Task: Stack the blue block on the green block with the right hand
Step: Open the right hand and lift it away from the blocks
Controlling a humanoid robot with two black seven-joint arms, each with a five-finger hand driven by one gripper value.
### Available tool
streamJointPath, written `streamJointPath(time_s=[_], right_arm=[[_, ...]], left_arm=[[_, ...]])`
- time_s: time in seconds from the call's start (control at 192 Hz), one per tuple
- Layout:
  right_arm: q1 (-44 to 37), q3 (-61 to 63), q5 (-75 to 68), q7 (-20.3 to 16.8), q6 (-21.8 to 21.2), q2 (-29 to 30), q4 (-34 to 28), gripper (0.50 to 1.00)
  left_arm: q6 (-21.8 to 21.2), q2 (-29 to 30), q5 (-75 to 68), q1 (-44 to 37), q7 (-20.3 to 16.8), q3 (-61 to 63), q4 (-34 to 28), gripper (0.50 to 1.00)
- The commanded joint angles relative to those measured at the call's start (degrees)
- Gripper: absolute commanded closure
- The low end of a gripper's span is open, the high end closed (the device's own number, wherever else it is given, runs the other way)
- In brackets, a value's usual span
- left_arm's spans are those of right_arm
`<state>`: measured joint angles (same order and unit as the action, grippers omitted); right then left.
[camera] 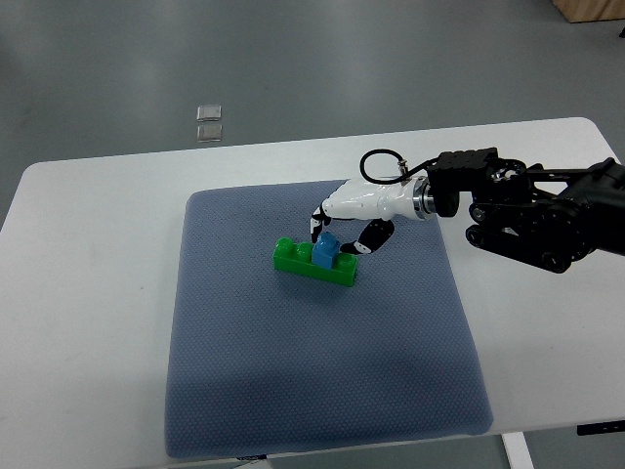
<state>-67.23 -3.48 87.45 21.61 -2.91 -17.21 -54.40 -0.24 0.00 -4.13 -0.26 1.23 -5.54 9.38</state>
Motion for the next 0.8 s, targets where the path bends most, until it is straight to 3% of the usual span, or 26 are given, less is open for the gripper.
streamJointPath(time_s=[0.0, 0.156, 0.344, 0.38, 0.593, 0.713, 0.797], right_arm=[[0.0, 0.1, 0.0, 0.0, 0.0, -0.1, 0.0, 0.752], [-0.1, 0.6, 0.0, -0.1, 0.0, -0.3, 0.2, 0.715], [-0.2, 1.8, -0.4, -0.1, 0.1, -0.4, 1.5, 0.630], [0.0, 2.7, -0.8, -0.1, 0.0, -0.5, 1.8, 0.595], [1.0, 8.8, -4.6, -0.1, -0.8, -3.2, 2.7, 0.585], [3.1, 12.6, -13.4, -0.3, -1.4, -4.7, 3.7, 0.583], [4.7, 15.4, -22.8, -2.5, -1.6, -5.7, 4.6, 0.583]], left_arm=[[0.0, 0.0, 0.0, 0.0, 0.0, 0.0, 0.0, 0.500], [0.0, 0.0, 0.0, 0.0, 0.0, 0.0, 0.0, 0.500], [0.1, 0.0, 0.0, 0.0, 0.0, 0.0, -0.1, 0.500], [0.1, 0.0, 0.0, 0.0, 0.0, 0.0, -0.1, 0.500], [0.0, 0.0, 0.0, 0.0, 0.0, 0.0, -0.1, 0.500], [0.0, 0.0, 0.0, 0.0, 0.0, 0.0, -0.1, 0.500], [0.1, 0.0, 0.0, 0.0, 0.0, 0.0, -0.1, 0.500]])
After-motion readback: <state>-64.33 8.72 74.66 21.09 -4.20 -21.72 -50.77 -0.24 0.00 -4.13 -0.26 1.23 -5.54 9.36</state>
